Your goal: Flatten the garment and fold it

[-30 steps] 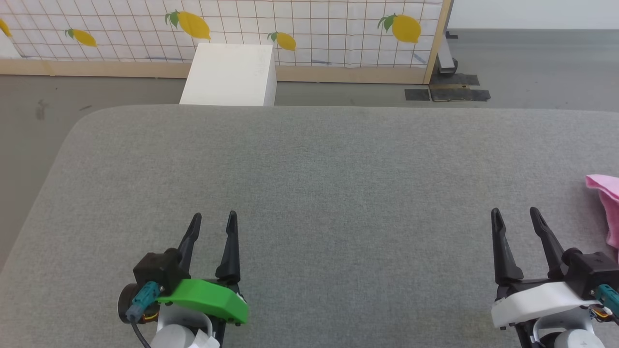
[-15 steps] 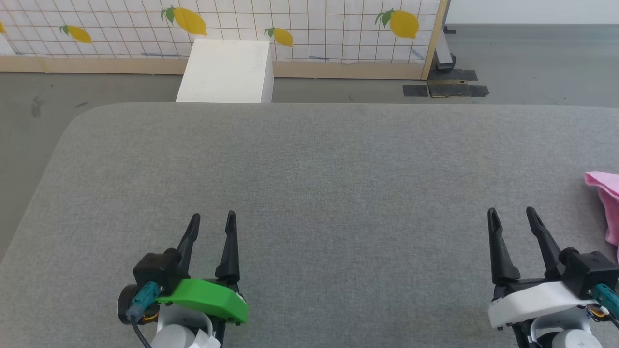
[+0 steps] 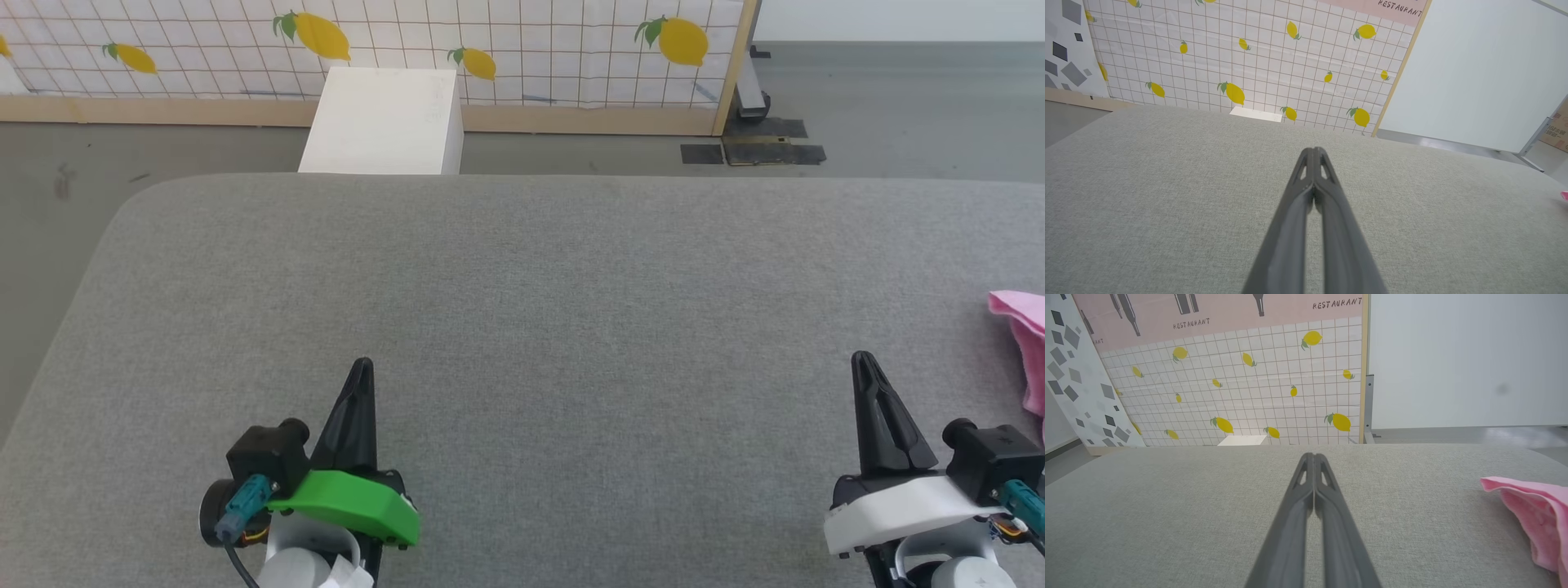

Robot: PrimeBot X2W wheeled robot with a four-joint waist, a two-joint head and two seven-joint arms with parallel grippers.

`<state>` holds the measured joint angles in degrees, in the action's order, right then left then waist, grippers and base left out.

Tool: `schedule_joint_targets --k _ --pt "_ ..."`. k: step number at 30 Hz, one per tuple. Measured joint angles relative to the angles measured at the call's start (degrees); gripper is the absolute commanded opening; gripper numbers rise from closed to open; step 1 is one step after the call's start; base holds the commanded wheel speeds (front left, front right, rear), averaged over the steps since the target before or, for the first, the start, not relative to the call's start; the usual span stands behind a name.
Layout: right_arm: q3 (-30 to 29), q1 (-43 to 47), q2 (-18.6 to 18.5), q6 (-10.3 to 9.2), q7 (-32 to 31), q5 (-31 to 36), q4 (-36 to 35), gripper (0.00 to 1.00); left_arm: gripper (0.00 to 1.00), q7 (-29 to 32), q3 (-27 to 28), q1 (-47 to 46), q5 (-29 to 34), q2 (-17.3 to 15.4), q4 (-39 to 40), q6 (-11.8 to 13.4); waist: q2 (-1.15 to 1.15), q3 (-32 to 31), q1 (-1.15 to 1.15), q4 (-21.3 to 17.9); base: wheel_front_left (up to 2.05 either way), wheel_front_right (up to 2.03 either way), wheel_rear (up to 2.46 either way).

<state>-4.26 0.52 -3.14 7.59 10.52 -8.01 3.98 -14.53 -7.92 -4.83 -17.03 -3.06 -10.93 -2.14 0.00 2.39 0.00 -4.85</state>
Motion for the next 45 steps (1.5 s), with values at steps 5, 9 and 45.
schedule_joint_targets --k 5,9,45 --pt "0.15 0.00 0.00 0.00 -0.47 0.12 -0.01 0.00 0.00 0.44 0.20 0.01 0.66 0.00 0.34 0.01 0.00 -0.10 0.00 0.20 0.00 0.00 0.00" --pt "0.27 0.00 0.00 0.00 -0.73 0.48 -0.02 0.00 0.00 0.93 0.47 0.01 1.05 0.00 0.64 0.01 0.00 -0.18 0.00 0.36 0.00 0.00 0.00" --pt "1.47 0.00 0.01 0.00 -3.79 2.55 -1.13 0.00 0.00 5.11 2.80 0.76 5.49 0.00 3.82 0.66 0.00 -0.87 0.00 1.77 0.00 0.00 0.00"
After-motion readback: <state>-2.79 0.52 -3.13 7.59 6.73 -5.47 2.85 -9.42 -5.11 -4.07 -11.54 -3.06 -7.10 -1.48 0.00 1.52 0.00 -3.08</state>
